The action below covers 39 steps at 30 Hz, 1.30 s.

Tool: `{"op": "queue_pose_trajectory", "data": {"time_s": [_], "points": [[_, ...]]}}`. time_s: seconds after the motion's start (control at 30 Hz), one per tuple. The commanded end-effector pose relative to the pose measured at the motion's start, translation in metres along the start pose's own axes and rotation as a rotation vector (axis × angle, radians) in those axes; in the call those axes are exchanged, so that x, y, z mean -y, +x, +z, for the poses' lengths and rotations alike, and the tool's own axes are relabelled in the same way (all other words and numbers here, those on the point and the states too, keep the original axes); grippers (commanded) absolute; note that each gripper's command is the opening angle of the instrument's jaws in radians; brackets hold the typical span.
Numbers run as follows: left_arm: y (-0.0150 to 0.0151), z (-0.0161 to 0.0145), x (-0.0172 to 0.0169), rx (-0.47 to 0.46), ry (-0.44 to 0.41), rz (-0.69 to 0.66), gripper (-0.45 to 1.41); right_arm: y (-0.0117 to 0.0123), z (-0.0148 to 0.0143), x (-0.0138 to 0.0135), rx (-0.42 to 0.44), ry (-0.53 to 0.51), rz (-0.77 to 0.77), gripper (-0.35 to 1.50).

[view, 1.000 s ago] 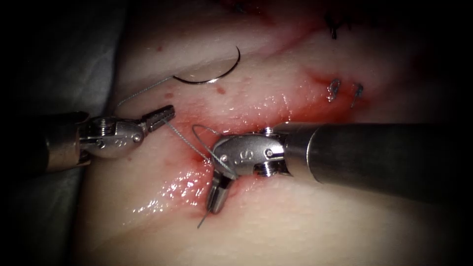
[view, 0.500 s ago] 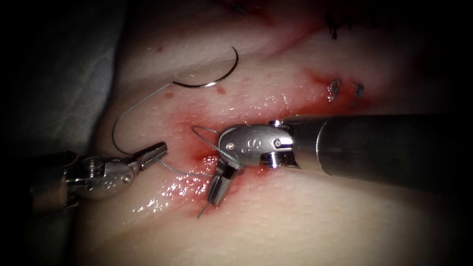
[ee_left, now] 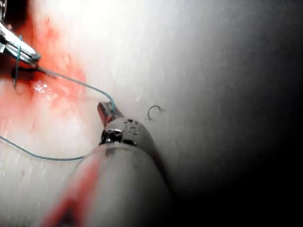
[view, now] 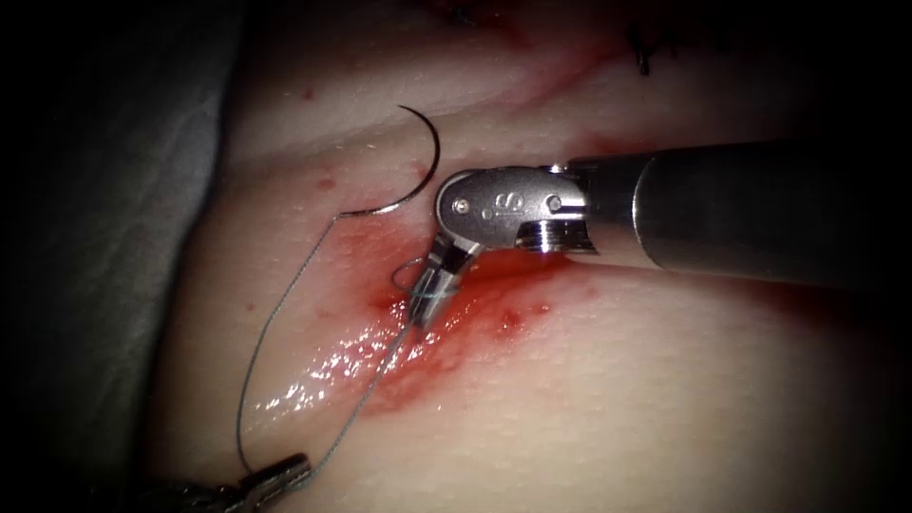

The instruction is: Wound Closure

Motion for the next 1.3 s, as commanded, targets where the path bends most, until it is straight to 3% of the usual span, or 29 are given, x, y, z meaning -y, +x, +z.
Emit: {"op": "queue_pose_trajectory", "data": {"time_s": [0.03, 0.4, 0.77, 1.1, 1.3], "points": [[0.0004, 0.0001, -0.0010, 0.002, -0.011, 0.001, -0.45, -0.0002, 0.0003, -0.0011, 0.000, -0.005, 0.000, -0.35], [0.0039, -0.0053, -0.0035, -0.006, -0.024, 0.011, -0.45, -0.0022, -0.0009, -0.0032, 0.043, -0.069, 0.010, -0.35], [0.0062, -0.0060, -0.0072, -0.023, -0.049, 0.021, -0.45, -0.0036, -0.0046, -0.0052, 0.038, -0.183, 0.046, -0.35], [0.0069, -0.0091, -0.0102, -0.019, -0.080, 0.011, -0.45, -0.0034, -0.0036, -0.0046, 0.017, -0.182, 0.040, -0.35], [0.0074, -0.0093, -0.0126, -0.013, -0.104, 0.008, -0.45, -0.0034, -0.0039, -0.0047, 0.011, -0.214, 0.043, -0.35]]}}
